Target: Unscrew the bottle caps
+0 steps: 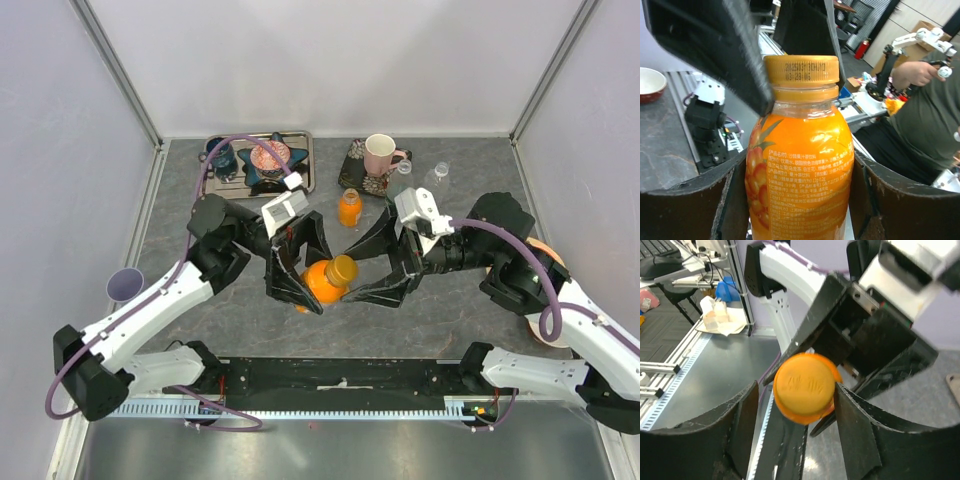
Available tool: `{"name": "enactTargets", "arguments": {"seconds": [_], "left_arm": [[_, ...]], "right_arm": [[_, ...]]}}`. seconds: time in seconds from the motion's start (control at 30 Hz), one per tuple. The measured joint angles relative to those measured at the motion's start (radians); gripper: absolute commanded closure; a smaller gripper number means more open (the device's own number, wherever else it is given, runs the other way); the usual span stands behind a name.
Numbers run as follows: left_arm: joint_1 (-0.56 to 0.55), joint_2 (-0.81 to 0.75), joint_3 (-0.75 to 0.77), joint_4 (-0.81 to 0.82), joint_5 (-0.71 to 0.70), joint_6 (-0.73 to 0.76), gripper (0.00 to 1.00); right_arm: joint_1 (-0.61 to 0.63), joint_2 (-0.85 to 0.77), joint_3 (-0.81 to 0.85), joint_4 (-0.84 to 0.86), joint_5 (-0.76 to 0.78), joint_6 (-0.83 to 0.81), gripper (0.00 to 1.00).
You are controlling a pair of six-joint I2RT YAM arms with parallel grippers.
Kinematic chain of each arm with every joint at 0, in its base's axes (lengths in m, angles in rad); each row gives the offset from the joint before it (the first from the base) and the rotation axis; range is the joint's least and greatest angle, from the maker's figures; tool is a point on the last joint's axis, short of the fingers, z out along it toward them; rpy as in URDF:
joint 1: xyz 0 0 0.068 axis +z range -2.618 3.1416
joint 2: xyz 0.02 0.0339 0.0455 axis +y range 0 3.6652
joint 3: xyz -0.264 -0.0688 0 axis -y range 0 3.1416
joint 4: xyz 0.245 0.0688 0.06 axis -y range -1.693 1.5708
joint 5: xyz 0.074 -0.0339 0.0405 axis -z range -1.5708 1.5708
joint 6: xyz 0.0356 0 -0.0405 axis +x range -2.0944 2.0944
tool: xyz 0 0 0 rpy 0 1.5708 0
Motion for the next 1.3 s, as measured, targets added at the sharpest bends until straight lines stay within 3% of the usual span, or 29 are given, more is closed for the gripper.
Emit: {"name": "enactTargets", "arguments": {"seconds": [0.13, 0.3, 0.53, 0.77, 0.93, 1.07, 1.3], "left_arm": [[0.008, -0.047, 0.002, -0.136, -0.047, 0.125, 0.60], [0.010, -0.069, 0.003, -0.260, -0.100, 0.240, 0.60], [0.010, -0.107, 0.018, -0.509, -0.307, 0.457, 0.60], [-0.045, -0.159, 0.018, -0.686, -0.716, 0.663, 0.60], [-0.177, -0.198, 0.013, -0.737, -1.095, 0.806, 0.60], [-0.274, -0.209, 0.004, -0.747, -1.358, 0.906, 0.60], [-0.325, -0.209, -0.027, -0.747, -1.582, 1.002, 0.60]], "right_arm": [[0.005, 0.003, 0.009, -0.076, 0.037, 0.025, 0.24], [0.006, 0.008, 0.035, -0.126, 0.097, 0.052, 0.02], [0.006, 0.012, 0.136, -0.140, 0.282, 0.119, 0.02], [0.006, 0.061, 0.235, -0.159, 0.594, 0.259, 0.02], [0.006, 0.125, 0.246, -0.202, 0.777, 0.358, 0.04], [0.006, 0.190, 0.246, -0.251, 0.859, 0.409, 0.10], [0.006, 0.225, 0.246, -0.277, 0.904, 0.447, 0.23]]}}
